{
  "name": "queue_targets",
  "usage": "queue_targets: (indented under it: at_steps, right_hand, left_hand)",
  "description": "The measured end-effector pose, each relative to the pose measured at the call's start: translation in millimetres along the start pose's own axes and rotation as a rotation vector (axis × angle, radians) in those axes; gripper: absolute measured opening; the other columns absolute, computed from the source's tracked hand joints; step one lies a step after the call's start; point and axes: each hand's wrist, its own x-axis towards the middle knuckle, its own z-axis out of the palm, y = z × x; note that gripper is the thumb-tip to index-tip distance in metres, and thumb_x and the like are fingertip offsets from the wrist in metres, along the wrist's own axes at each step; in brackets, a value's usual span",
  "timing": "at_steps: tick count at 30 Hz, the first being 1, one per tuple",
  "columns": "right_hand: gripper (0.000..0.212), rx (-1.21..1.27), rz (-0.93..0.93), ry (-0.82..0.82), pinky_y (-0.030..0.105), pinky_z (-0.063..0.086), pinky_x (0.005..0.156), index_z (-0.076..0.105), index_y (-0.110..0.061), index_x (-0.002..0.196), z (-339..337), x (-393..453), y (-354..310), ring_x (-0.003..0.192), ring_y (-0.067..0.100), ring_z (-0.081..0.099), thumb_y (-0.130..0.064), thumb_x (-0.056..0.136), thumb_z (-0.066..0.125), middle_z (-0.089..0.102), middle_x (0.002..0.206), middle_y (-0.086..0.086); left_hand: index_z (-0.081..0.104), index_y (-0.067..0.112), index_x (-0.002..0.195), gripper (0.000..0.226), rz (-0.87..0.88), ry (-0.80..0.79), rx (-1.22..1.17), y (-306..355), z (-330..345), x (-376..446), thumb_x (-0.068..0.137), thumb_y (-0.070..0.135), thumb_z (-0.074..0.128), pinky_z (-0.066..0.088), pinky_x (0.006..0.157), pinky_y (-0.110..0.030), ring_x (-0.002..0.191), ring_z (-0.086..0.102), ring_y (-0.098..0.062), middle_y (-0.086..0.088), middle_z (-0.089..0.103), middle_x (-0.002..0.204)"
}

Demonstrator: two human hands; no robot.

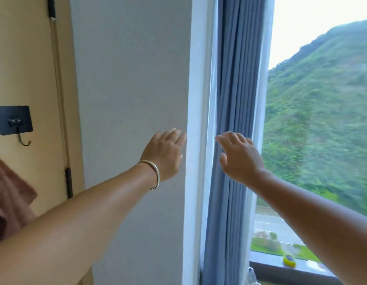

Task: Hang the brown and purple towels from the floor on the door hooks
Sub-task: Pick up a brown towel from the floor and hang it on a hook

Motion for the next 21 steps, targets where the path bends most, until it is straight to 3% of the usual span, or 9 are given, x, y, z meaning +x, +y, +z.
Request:
queue_targets:
  at_steps: [8,13,21]
  right_hand:
    - [0.055,-0.263,0.284,-0.12,0.04,0.042,0.094,0.048,-0.02,0.136,-69.4,-87.2,124.9,0.117,0.028,0.053,-0.02,0.082,0.059,0.051,0.133,0.005]
    - [0.057,-0.411,0.447,-0.194,0.041,0.041,0.096,0.047,-0.021,0.137,-129.3,-156.0,197.8,0.118,0.026,0.053,-0.022,0.082,0.059,0.052,0.132,0.004]
    - [0.055,-0.589,0.707,-0.209,0.042,0.043,0.094,0.047,-0.022,0.136,-233.1,-270.2,292.9,0.114,0.025,0.054,-0.016,0.082,0.053,0.053,0.131,0.004]
  left_hand:
    - [0.023,0.015,0.149,0.062,0.211,0.066,-0.232,142.1,1.5,68.1,0.095,0.035,0.044,0.02,0.115,-0.039,0.14,0.025,-0.022,-0.004,0.03,0.15]
    - [0.027,0.016,0.147,0.061,0.31,0.086,-0.4,246.9,-17.0,100.9,0.093,0.034,0.049,0.028,0.112,-0.041,0.134,0.037,-0.025,-0.006,0.035,0.148]
    - [0.025,0.018,0.148,0.064,0.51,0.124,-0.579,423.8,-64.5,124.3,0.092,0.037,0.049,0.03,0.111,-0.04,0.133,0.039,-0.026,-0.006,0.036,0.149]
